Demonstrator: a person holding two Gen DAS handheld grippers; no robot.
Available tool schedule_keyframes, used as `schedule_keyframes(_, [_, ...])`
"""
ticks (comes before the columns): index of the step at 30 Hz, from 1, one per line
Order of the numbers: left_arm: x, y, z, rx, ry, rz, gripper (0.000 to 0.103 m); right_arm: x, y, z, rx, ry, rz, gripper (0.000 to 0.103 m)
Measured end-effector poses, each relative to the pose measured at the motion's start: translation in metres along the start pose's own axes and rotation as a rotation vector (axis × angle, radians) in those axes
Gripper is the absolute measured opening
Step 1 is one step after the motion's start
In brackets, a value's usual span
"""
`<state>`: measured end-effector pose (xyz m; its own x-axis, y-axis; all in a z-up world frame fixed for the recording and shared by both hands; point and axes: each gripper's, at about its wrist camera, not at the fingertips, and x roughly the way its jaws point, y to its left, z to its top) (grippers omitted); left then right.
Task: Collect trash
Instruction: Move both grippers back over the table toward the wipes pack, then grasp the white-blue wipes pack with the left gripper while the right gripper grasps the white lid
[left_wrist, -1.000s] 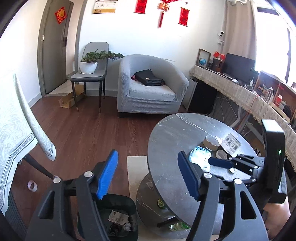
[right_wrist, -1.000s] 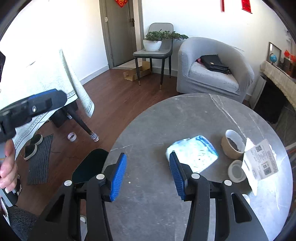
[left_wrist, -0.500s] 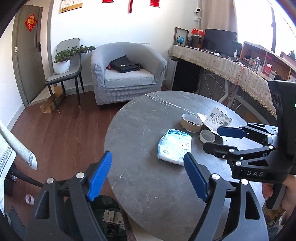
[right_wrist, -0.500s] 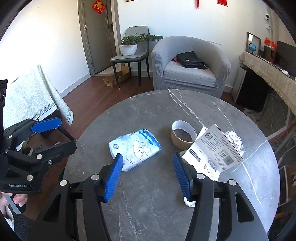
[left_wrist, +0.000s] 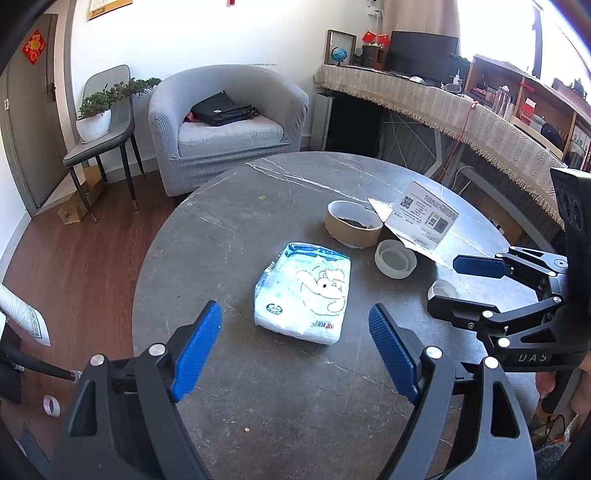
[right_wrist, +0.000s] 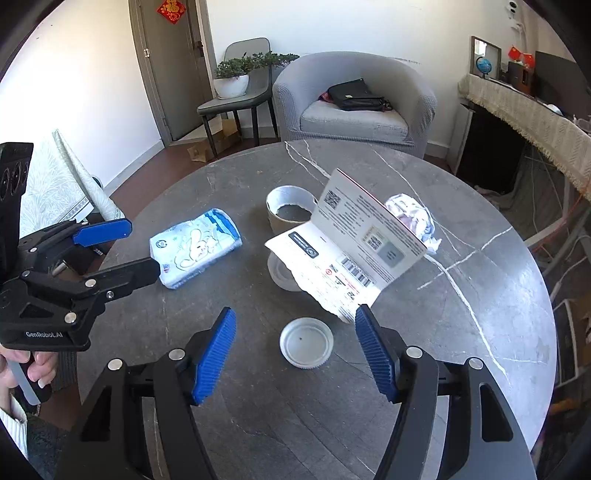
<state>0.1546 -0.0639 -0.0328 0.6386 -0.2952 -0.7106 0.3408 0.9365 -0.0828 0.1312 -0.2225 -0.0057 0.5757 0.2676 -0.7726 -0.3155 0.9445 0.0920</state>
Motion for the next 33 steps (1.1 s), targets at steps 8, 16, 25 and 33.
schedule_keyframes(8, [0.02, -0.011, 0.002, 0.006, 0.029, 0.018, 0.083, -0.001, -0.01, -0.007, 0.005, 0.018, 0.012, 0.07])
schedule_keyframes(16, [0.033, -0.011, 0.001, -0.024, 0.079, 0.022, 0.066, -0.001, -0.011, -0.009, -0.005, 0.034, 0.012, 0.07])
schedule_keyframes(25, [0.026, -0.002, 0.0, -0.052, 0.065, 0.021, 0.054, 0.003, 0.001, -0.007, -0.044, 0.042, -0.026, 0.063])
schedule_keyframes(33, [0.019, 0.001, -0.002, -0.071, 0.055, 0.01, 0.053, 0.003, 0.003, -0.007, -0.047, 0.041, -0.034, 0.047])
